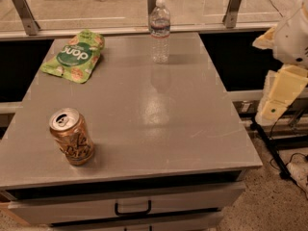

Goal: Knock water bottle over

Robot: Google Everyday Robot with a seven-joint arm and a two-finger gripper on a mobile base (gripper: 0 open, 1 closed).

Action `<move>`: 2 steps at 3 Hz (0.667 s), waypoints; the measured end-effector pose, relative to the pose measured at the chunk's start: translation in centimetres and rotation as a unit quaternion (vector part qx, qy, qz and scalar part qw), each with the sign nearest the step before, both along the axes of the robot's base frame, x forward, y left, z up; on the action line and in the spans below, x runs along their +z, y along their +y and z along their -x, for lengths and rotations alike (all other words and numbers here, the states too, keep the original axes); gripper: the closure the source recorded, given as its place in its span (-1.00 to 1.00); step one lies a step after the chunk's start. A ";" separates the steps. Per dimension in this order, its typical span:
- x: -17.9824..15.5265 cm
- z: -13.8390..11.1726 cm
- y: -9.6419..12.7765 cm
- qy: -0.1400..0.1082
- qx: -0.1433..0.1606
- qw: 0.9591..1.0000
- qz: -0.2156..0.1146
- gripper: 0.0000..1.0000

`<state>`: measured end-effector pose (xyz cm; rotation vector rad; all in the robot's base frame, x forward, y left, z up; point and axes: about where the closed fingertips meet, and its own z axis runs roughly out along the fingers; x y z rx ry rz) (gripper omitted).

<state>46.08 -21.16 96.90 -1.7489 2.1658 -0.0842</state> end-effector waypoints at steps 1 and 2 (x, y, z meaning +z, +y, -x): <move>-1.2 -5.4 0.6 -0.032 0.020 0.999 -0.036 -1.00; -2.0 -11.9 1.4 -0.069 0.016 0.993 -0.092 -1.00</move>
Offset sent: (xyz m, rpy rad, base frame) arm 0.2048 0.0181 -0.0258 0.3339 -0.2338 0.0133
